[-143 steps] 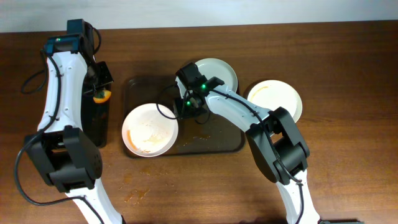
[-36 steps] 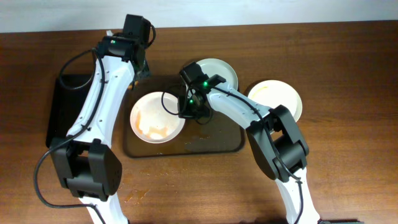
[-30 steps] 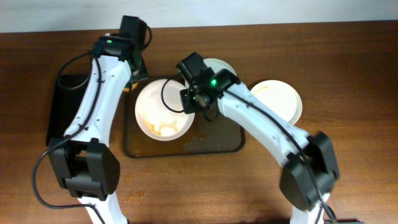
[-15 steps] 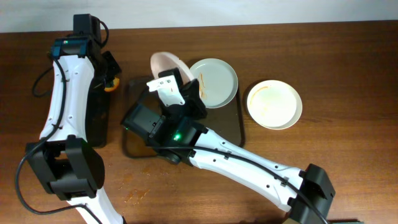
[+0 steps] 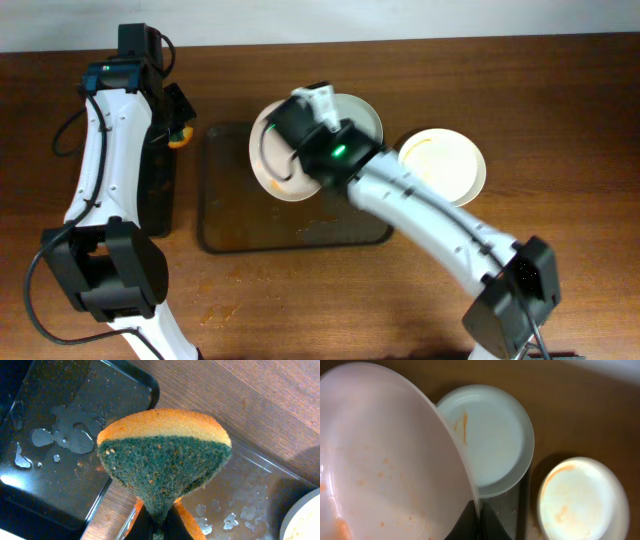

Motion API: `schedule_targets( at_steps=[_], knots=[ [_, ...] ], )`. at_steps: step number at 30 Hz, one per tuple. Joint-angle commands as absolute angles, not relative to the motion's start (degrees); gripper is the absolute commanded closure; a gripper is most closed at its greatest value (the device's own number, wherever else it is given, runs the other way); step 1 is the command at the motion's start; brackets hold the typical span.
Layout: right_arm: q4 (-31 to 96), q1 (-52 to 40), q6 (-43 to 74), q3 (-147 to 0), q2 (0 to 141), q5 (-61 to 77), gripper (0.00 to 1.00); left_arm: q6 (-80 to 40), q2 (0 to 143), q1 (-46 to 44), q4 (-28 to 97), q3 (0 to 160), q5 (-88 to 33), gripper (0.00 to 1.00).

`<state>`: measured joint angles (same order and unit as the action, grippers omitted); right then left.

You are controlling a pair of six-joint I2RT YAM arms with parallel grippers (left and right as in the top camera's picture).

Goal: Clean dirty plates on tray and stack at the side
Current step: 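Lift the scrubbed plate with the right gripper and carry it right, then stack the plate onto the cleaned plate right of the tray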

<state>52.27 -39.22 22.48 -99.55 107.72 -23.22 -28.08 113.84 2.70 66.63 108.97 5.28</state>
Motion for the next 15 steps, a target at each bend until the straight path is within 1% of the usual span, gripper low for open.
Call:
schedule_targets(
  at_steps=[1,4,5,6,8,10,15],
  knots=[
    [54.74,-25.98,22.74,-100.20,106.98,3.27,0.96,-27.27,113.49,2.79,66.65,108.64,4.93,1.00],
    [60.34,-10.81,22.74,-99.96,107.42,5.80,0.96,-27.29,113.49,2.79,66.48,108.64,4.93,0.99],
    [60.95,-8.27,22.76,-99.44,107.53,5.82,0.96,-27.29,113.49,2.79,66.43,108.64,4.93,0.99],
    [61.36,-3.60,22.74,-97.56,107.85,5.80,0.96,-27.29,113.49,2.79,66.46,108.64,4.93,1.00],
    [60.97,1.45,22.74,-94.11,108.68,5.78,0.96,-27.29,113.49,2.79,66.46,108.64,4.93,0.99],
    [58.87,5.54,22.76,-88.73,109.34,5.80,0.96,-27.29,113.49,2.79,66.46,108.64,4.93,0.99],
    [53.54,9.30,22.96,-80.07,109.34,5.54,0.96,-27.29,113.49,2.79,66.46,108.64,4.93,0.99]
  ],
)
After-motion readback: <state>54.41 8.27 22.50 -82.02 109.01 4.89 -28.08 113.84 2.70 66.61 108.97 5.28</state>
